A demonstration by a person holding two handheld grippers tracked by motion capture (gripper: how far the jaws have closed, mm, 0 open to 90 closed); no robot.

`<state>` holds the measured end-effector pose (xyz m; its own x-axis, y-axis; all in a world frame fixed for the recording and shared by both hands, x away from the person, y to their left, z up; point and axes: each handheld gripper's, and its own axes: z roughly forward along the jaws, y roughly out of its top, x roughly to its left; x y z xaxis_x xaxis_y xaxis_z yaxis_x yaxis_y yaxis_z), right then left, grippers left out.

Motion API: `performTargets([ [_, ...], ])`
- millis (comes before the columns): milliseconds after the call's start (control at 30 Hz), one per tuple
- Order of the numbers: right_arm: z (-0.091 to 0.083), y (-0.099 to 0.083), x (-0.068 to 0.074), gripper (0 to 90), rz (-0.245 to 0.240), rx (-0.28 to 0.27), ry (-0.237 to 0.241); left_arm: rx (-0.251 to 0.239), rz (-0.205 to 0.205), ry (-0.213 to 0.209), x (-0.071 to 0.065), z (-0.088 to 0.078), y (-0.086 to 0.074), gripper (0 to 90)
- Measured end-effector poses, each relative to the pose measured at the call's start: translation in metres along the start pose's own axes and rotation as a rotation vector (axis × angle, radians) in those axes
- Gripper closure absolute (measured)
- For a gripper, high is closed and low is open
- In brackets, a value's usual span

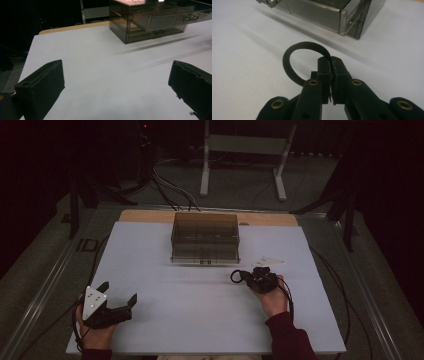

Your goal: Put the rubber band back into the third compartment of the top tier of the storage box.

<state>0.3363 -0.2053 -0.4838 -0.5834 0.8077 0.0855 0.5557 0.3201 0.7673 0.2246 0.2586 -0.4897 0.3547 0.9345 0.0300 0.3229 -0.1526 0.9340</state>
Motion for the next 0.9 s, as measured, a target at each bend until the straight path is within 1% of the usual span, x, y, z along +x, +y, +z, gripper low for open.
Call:
performTargets([
  [300,-0.008,0.004,-0.001,87.8,0.013,-0.025,-0.007,0.002,0.001,0.000,0.000,0.001,0.000,1.1],
  [500,-0.015,0.009,-0.001,87.8,0.020,-0.053,-0.011,0.000,0.001,0.002,0.000,0.000,0.000,1.1],
  [767,-0.020,0.020,-0.003,87.8,0.035,-0.087,-0.014,0.001,0.002,0.002,0.000,0.001,0.000,1.1],
  [900,-0.019,0.026,-0.003,87.8,0.035,-0.091,-0.017,0.001,0.000,0.002,0.000,0.000,0.000,1.1],
])
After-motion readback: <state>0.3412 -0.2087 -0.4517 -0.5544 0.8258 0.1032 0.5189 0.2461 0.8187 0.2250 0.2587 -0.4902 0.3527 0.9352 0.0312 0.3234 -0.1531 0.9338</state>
